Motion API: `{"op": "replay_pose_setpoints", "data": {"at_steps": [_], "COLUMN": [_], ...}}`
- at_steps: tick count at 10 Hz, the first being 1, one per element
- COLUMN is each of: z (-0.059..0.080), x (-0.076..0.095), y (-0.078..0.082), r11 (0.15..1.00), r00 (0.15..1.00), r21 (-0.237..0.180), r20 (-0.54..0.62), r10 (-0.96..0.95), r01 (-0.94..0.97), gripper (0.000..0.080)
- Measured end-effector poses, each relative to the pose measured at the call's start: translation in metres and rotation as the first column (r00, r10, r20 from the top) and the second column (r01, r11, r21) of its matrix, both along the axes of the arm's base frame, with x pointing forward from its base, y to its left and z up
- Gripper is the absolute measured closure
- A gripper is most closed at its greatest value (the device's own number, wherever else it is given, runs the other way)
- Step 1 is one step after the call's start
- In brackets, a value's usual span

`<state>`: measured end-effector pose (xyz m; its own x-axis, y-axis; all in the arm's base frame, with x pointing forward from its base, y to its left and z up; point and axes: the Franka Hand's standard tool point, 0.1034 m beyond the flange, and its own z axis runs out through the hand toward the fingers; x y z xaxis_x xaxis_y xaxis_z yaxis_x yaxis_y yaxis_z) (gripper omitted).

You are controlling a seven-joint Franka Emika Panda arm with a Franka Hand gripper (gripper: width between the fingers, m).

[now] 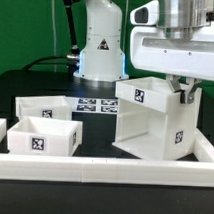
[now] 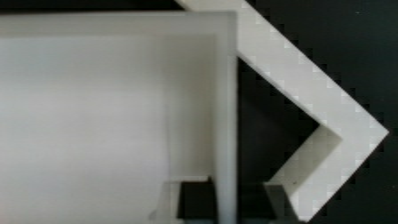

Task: Assemble drawer

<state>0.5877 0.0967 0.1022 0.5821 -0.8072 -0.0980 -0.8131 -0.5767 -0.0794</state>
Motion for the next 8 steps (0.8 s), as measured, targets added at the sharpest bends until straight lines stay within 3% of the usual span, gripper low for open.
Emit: {"op": "replay_pose_setpoints", "data": {"at_steps": [2,5,8], "z": [0.0001,0.0001,-0.0003], "x": [0.0015,0.0006,0.0034], "y": [-0.0074,-0.0008,-0.0052], "r11": [0.986,0.959,0.881], "r00": [0.987,0.960,0.881], "r21": [0.025,0.037,0.057], "r20": [-0.022,-0.045,-0.082], "r10": [-0.162,-0.278,-0.465], "r01": [0.162,0.279,0.470], "gripper": [0.0762,0.0762,0.0762]}}
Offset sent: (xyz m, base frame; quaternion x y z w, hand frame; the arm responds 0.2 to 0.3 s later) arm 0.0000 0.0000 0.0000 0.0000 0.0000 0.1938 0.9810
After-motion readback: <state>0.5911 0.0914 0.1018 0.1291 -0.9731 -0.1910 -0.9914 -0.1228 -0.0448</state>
